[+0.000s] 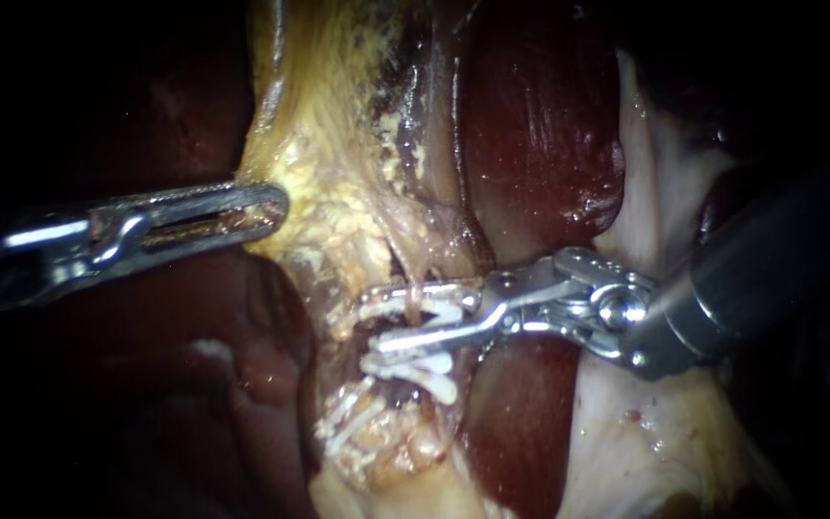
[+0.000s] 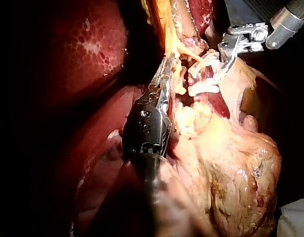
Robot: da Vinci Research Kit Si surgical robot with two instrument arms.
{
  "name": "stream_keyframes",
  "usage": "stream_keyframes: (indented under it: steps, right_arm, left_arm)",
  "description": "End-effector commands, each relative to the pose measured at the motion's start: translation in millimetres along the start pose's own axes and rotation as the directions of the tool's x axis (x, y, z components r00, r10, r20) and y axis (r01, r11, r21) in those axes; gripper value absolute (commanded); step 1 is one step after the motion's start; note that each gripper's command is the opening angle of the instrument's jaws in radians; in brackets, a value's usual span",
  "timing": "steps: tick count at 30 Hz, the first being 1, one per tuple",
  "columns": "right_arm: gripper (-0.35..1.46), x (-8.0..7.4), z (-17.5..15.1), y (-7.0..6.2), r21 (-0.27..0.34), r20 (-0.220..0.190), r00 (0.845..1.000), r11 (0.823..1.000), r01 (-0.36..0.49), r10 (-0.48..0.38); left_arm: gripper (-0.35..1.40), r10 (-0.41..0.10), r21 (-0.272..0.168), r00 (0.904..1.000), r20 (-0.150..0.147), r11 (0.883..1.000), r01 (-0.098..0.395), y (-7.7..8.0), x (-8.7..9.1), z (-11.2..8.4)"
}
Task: Clipping third clip right tube
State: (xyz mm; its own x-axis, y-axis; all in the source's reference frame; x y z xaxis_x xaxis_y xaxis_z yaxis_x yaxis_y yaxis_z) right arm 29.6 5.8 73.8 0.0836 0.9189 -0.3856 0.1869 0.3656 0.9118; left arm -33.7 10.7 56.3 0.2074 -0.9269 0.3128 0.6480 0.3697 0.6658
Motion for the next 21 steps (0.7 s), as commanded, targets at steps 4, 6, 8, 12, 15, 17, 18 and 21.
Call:
stream_keyframes:
  steps: [4,6,8,12,15,17,18,21]
  right_arm:
    - [-0.08,-0.2,-0.4,0.1,-0.003,0.0,1.0,1.0,0.0,0.0]
    - [-0.35,-0.3,-0.8,0.2,-0.032,0.017,0.999,0.999,-0.027,0.027]
    - [-0.35,-0.3,-1.2,0.4,-0.088,0.032,0.999,0.995,-0.039,0.042]
    - [-0.35,-0.3,-1.8,1.0,-0.129,0.032,0.998,0.991,-0.044,0.049]
    - [-0.35,-0.3,-1.9,1.2,-0.13,0.031,0.998,0.99,-0.045,0.049]
    - [-0.35,-0.4,-1.8,1.1,-0.128,0.032,0.998,0.991,-0.05,0.055]
    - [-0.35,-0.5,-1.7,1.1,-0.128,0.033,0.998,0.991,-0.05,0.054]
    - [-0.35,-0.7,-1.5,1.0,-0.129,0.039,0.997,0.99,-0.054,0.059]
  left_arm:
    - [-0.35,0.0,-0.001,1.0,0.0,1.0,0.0,0.0,0.0,0.0]
    - [-0.35,0.0,-0.001,1.0,0.0,1.0,0.0,0.0,0.0,0.1]
    - [-0.35,0.0,-0.001,1.0,0.0,1.0,0.0,0.0,0.0,0.1]
    - [-0.35,0.0,-0.001,1.0,0.0,1.0,0.0,0.0,0.0,0.1]
    - [-0.35,0.0,-0.001,1.0,0.0,1.0,0.0,0.0,0.0,0.1]
    - [-0.35,0.0,-0.001,1.0,0.0,1.0,0.0,0.0,0.0,0.1]
    - [-0.35,0.0,-0.001,1.0,0.0,1.0,0.0,0.0,0.0,0.1]
    - [-0.35,0.0,-0.001,1.0,0.0,1.0,0.0,0.0,0.0,0.0]
